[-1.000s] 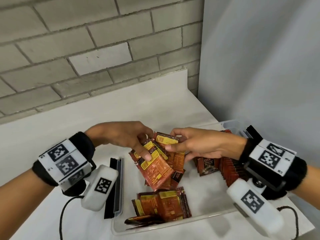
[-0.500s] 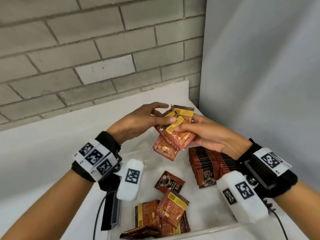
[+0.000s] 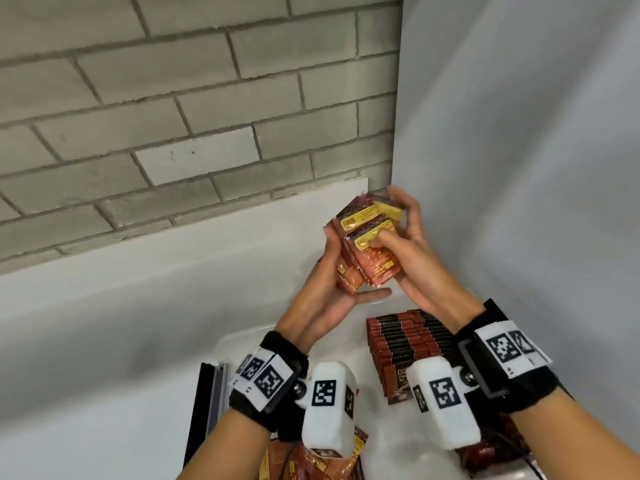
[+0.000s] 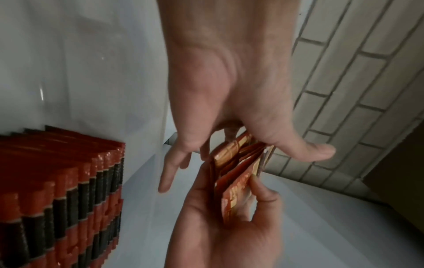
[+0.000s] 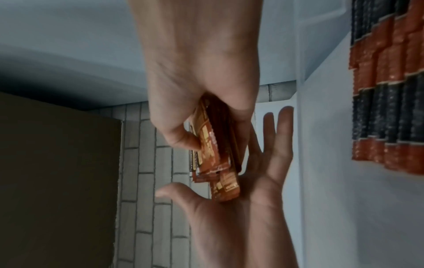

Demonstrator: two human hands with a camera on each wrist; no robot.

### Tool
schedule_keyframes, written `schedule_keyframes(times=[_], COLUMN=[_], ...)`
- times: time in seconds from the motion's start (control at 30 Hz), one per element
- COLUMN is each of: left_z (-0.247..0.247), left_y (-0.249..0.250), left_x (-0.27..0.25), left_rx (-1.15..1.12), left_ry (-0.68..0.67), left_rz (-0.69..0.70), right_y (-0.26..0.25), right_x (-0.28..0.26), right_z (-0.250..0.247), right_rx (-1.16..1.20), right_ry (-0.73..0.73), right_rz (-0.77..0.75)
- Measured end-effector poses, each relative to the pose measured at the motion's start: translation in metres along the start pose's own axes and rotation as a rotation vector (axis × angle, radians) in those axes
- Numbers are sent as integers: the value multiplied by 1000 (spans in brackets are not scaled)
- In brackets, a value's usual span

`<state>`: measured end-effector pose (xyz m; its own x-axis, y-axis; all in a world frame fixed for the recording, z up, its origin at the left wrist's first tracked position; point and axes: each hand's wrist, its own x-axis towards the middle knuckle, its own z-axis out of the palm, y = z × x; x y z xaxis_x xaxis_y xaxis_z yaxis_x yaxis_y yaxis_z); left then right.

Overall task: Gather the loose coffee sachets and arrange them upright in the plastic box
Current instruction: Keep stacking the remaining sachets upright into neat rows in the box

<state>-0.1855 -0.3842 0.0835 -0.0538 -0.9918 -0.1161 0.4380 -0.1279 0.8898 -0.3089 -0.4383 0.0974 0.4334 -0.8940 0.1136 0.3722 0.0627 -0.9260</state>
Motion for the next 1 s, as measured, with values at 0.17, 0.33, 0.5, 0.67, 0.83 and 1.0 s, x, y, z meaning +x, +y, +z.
schedule_keyframes(times=[0.17,0.33,0.5,0.67,0.83,1.0], left_z=[-3,-13,-24,-34,-34,-32], left_y=[-5,-3,-2,-1,-1,-2], left_x=[4,6,10,12,13,11], left_rx=[-173,-199,-162,-190,-113,-68], left_ry=[-57,-33,55,96,148,163], left_rz=[-47,-61,-54,-10,22,40], right_y=[8,12,23,21,23,22], right_x=[-4,-4,3,5,6,9], right_z=[7,7,-6,-11,-12,-13], right_rx=[-239,-387,-723,-497,-457,-336], right_ry=[-129,-176,-72,12,66,114], right_rz=[73,23,-21,12,-8,-14])
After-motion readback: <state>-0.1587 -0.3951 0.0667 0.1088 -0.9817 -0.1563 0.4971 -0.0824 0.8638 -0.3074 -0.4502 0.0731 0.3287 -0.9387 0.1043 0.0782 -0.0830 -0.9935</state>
